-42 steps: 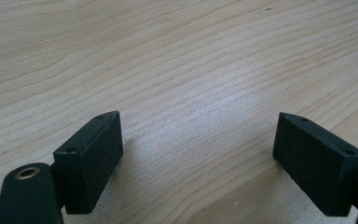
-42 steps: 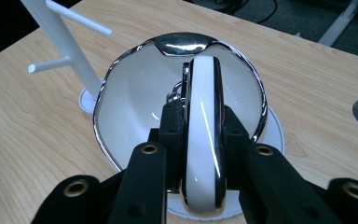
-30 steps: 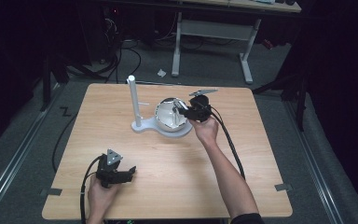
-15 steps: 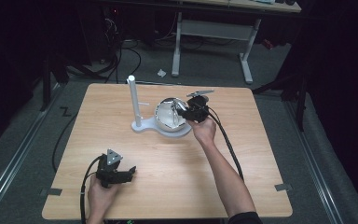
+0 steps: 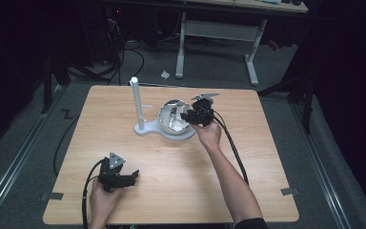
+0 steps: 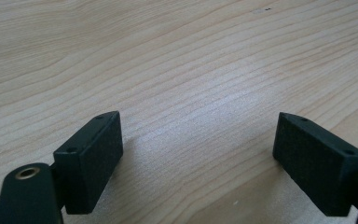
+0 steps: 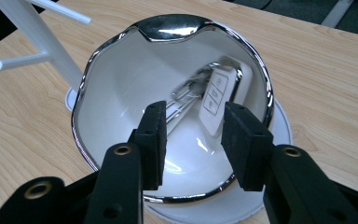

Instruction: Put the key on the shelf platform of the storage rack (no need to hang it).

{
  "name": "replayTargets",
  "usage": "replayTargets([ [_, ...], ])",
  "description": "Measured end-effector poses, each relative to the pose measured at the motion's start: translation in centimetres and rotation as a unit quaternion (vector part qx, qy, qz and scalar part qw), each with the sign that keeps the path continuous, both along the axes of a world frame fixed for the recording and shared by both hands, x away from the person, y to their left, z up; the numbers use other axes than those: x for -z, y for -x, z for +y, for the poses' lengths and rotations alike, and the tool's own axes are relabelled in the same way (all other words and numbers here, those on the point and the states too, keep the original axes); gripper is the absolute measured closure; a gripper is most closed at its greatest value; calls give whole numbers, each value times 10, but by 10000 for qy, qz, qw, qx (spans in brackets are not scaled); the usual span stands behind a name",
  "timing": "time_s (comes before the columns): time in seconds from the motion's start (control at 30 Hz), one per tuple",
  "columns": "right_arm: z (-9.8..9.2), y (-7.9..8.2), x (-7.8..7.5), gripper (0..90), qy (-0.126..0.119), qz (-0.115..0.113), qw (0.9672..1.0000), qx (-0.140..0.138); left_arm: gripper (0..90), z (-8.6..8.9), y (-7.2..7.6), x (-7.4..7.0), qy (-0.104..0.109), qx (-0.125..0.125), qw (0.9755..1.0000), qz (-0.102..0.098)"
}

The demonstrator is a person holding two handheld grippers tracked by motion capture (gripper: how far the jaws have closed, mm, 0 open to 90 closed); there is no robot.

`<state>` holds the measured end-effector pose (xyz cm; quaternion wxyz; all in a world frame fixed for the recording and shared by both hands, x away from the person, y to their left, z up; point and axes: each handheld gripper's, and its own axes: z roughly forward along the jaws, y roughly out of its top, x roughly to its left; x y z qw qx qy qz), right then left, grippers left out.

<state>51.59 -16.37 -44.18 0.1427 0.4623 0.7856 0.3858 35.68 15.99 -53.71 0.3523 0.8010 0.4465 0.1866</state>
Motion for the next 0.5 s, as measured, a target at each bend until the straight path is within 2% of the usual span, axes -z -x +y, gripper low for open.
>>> replayTargets([
  [0.2,-8,8,-4,559,-7,-97,9999,55,162,0,0,0,2,-1,10000,0],
  [0.5,-25,18,-9,550,-47,-193,9997,140,162,0,0,0,0,0,10000,1],
])
